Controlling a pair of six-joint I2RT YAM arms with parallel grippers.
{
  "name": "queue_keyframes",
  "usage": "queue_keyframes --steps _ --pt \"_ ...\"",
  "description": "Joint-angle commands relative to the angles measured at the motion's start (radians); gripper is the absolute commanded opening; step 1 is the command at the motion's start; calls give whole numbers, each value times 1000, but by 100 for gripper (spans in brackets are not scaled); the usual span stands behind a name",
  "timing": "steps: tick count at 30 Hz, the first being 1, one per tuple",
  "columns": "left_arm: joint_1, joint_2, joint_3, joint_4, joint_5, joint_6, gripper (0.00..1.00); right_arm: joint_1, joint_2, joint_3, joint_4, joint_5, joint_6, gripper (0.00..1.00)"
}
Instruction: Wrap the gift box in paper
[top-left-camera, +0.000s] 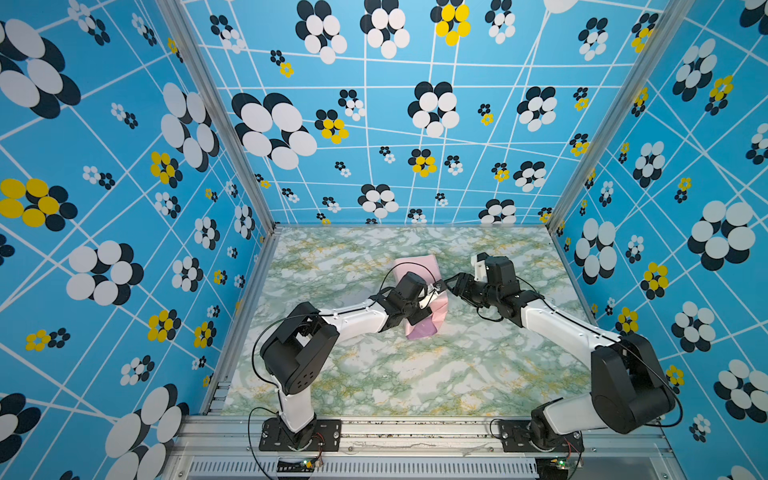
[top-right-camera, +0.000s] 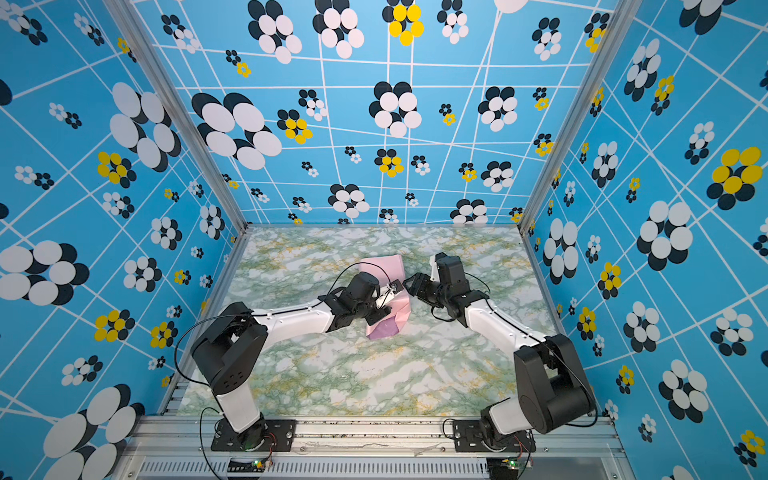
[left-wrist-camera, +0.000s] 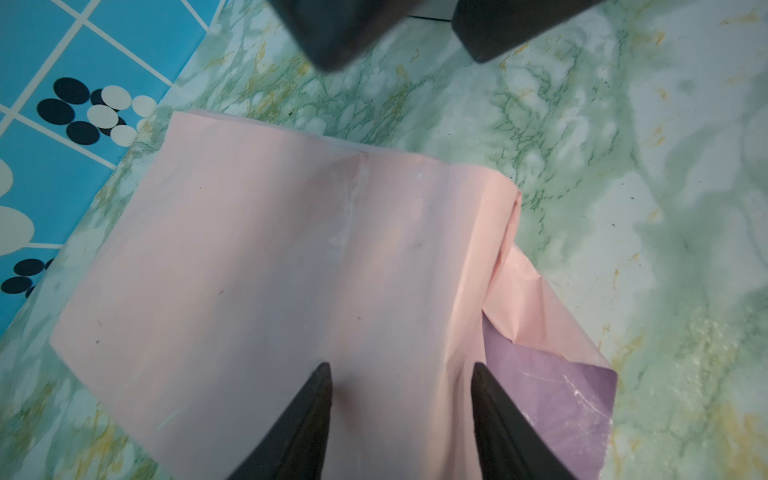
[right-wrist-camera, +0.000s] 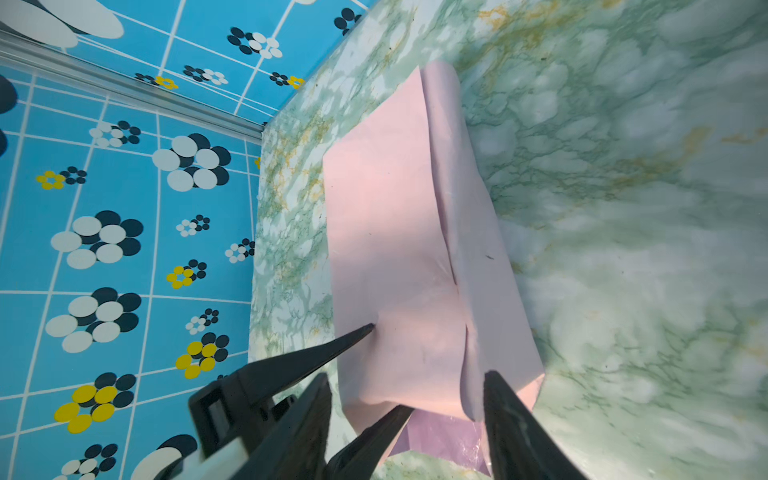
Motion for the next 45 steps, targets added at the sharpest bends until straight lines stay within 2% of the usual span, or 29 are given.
queue_keyframes --steps 1,6,10,12,18,23,33,40,45 --pt "-6 0 -27 -60 49 8 55 7 66 43 -106 -24 -56 60" --pt "-7 -2 -27 -64 57 9 59 16 145 81 -124 -42 -98 54" --pt "-7 -17 -22 -64 64 9 62 17 165 71 -139 -16 -114 43" --pt "-7 -31 -19 -64 72 7 67 18 164 66 -150 7 -125 38" --pt "-3 -84 4 -67 123 -20 76 17 172 54 -146 15 -130 37" --pt "15 -114 9 -37 136 -54 78 18 171 52 -132 10 -126 38" --pt "50 -28 40 -56 127 -79 70 17 164 43 -113 -10 -122 40" --pt "55 14 38 -63 135 -61 55 17 132 27 -112 -10 -130 43" --pt "55 31 33 -77 131 -39 49 13 69 16 -114 -8 -129 49"
